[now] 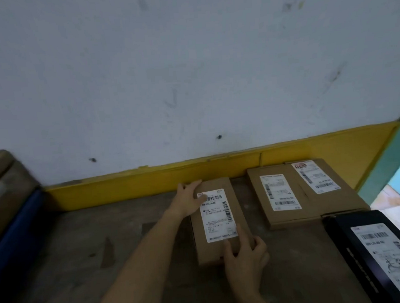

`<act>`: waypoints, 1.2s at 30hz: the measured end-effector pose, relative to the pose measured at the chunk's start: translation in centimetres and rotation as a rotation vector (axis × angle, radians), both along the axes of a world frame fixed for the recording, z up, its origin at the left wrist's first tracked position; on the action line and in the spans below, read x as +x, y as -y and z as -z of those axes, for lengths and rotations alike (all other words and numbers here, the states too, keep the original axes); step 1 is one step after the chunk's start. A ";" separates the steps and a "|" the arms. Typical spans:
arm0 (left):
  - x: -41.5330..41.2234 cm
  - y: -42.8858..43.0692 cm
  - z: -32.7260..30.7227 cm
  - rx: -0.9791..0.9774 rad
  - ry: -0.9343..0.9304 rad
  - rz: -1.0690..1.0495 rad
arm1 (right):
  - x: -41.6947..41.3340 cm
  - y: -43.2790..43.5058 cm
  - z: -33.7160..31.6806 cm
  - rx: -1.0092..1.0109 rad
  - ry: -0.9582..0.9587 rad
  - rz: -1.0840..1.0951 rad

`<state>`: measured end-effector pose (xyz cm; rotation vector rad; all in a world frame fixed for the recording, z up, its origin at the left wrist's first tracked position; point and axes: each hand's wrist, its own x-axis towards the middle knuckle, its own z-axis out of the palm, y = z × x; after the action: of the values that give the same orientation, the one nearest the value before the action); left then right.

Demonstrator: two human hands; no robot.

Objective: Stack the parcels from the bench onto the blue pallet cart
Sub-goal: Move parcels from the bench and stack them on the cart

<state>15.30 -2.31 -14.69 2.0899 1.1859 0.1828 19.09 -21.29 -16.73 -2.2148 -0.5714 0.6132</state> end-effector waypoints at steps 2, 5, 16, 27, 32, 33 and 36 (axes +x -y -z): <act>-2.7 -0.1 -1.8 0.007 0.009 -0.027 | -1.8 -0.2 -1.5 0.052 0.022 -0.015; -7.2 -0.4 -4.9 0.034 0.064 -0.097 | -5.0 -0.6 -4.4 0.125 0.050 -0.051; -29.2 0.1 -17.4 0.237 0.194 -0.167 | -24.2 0.5 -16.5 0.491 0.241 -0.092; -51.0 3.6 -24.6 0.333 0.342 -0.186 | -44.8 3.7 -22.4 0.658 0.331 -0.171; -57.9 4.7 -26.2 0.375 0.318 -0.225 | -50.2 4.2 -23.3 0.683 0.278 -0.275; -59.3 4.9 -26.2 0.378 0.318 -0.251 | -51.1 4.3 -23.3 0.687 0.258 -0.305; -63.2 5.9 -25.6 0.406 0.307 -0.342 | -54.1 4.1 -22.9 0.691 0.224 -0.397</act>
<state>-47.93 -8.17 10.96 2.0716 1.3879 0.9374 -35.06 -25.36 6.13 -1.5275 -1.1595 0.2898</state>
